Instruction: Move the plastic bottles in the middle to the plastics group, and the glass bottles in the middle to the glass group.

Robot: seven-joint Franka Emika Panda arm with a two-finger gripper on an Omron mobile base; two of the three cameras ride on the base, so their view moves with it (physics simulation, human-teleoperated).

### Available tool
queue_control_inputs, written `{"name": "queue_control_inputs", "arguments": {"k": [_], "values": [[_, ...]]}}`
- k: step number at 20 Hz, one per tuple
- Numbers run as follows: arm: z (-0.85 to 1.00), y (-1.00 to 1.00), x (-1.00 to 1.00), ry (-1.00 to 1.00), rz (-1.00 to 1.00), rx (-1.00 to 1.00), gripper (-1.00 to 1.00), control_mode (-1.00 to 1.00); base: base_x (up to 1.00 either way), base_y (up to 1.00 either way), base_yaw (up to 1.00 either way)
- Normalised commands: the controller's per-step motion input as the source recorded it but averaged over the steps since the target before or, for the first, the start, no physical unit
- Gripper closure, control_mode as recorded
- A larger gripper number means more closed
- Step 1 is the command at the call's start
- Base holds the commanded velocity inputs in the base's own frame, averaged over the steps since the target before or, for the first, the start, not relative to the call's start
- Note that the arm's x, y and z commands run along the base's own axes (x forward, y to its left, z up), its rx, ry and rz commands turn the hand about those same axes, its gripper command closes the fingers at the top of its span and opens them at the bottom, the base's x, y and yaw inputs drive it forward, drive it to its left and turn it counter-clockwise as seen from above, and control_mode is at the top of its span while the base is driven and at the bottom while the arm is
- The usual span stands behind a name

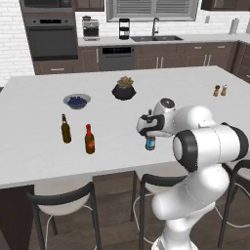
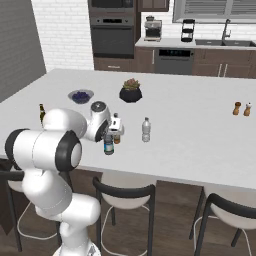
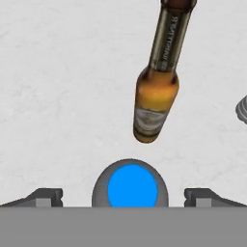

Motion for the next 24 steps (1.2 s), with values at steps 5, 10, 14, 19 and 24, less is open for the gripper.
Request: {"name": "queue_control_inputs", "arguments": {"k": [5,10,14,19,24], "values": [[-0.04,0.02,0.06,0.0,0.0,0.0,1.0,-1.0,0.0,0.0,0.0],[0.0,-0.09,-0.03,-0.01,0.0,0.0,1.0,-1.0,0.0,0.0,0.0],[0.0,-0.09,-0.13,-0.02,0.0,0.0,1.0,-1.0,0.0,0.0,0.0],[0.12,-0.05,-0.25,0.0,0.0,0.0,1.0,-1.0,0.0,0.0,0.0],[0.45,0.02,-0.43,0.0,0.05,0.04,1.0,-1.0,0.0,0.0,0.0]]}}
